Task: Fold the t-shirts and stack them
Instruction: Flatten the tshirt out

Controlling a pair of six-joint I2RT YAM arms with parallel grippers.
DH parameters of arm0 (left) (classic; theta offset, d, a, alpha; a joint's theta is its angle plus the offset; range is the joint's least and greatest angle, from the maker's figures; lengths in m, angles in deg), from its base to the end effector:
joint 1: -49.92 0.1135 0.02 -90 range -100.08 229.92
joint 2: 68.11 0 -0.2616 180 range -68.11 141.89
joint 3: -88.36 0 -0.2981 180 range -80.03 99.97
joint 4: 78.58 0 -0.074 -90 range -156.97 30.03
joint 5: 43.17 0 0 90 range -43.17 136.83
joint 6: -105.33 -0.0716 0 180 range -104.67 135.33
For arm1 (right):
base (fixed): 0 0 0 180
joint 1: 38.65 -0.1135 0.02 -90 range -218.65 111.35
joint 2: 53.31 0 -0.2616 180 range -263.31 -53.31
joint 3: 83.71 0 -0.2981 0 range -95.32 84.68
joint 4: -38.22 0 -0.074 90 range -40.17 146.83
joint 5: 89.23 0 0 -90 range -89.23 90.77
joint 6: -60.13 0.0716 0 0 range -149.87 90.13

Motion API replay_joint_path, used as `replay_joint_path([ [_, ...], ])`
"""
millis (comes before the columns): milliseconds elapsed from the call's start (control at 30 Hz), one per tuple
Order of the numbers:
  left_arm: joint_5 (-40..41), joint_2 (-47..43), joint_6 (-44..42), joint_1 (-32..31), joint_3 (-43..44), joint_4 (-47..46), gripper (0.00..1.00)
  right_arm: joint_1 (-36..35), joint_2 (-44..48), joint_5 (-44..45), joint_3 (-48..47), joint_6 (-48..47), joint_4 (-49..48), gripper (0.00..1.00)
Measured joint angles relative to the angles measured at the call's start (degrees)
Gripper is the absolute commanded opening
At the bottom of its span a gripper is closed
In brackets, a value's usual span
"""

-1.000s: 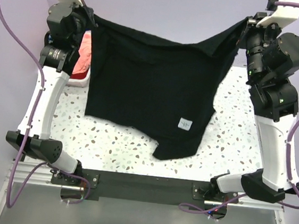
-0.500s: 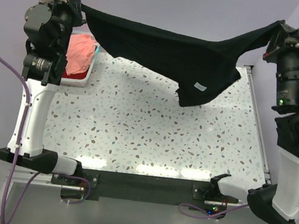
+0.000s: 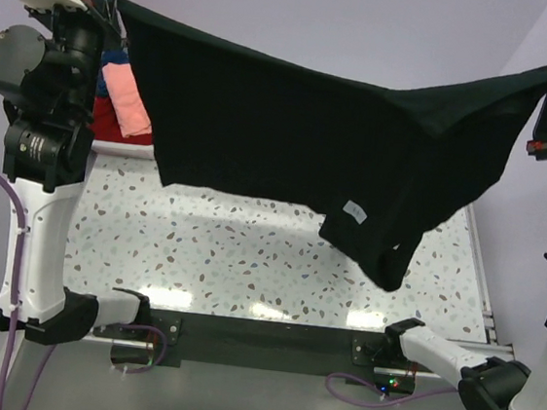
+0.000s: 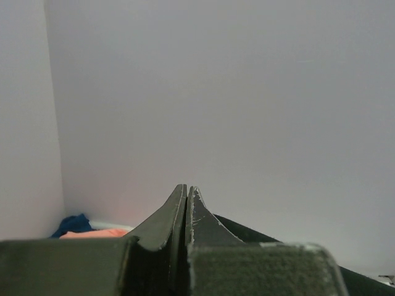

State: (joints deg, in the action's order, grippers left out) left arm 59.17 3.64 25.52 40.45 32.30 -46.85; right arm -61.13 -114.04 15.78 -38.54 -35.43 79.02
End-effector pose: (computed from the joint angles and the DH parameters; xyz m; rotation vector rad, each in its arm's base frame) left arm 0.2547 -0.0270 0.6478 -0.1959 1.2082 -0.1686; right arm 0.0934 0.0186 0.7070 -0.0053 1.0128 0.1401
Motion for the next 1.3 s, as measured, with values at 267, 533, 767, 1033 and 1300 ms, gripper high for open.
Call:
replay_joint_path([
  [267, 0.79, 11.32, -1.38, 0.0, 11.58, -0.52, 0.0, 0.0, -8.59, 0.85, -6.29, -1.2, -2.34, 0.0],
  [533, 1.53, 25.83, -0.31, 0.02, 6.99, -3.89, 0.0, 0.04, -14.03, 10.47, 14.6, -1.55, -14.03, 0.0],
  [767, 1.38, 41.75, 1.77, 0.04, -4.15, -8.22, 0.0, 0.96, -28.22, 22.56, 39.63, 4.96, -24.26, 0.0],
  [1033, 0.2, 65.64, 4.02, 0.26, 3.3, -11.56, 0.0, 4.0, -53.11, 31.3, 38.01, 9.66, -29.7, 0.0],
  [1300, 1.99, 72.83, 4.24, 1.11, 11.63, -13.77, 0.0, 10.25, -62.86, 29.59, 22.34, 15.08, -30.93, 0.0],
])
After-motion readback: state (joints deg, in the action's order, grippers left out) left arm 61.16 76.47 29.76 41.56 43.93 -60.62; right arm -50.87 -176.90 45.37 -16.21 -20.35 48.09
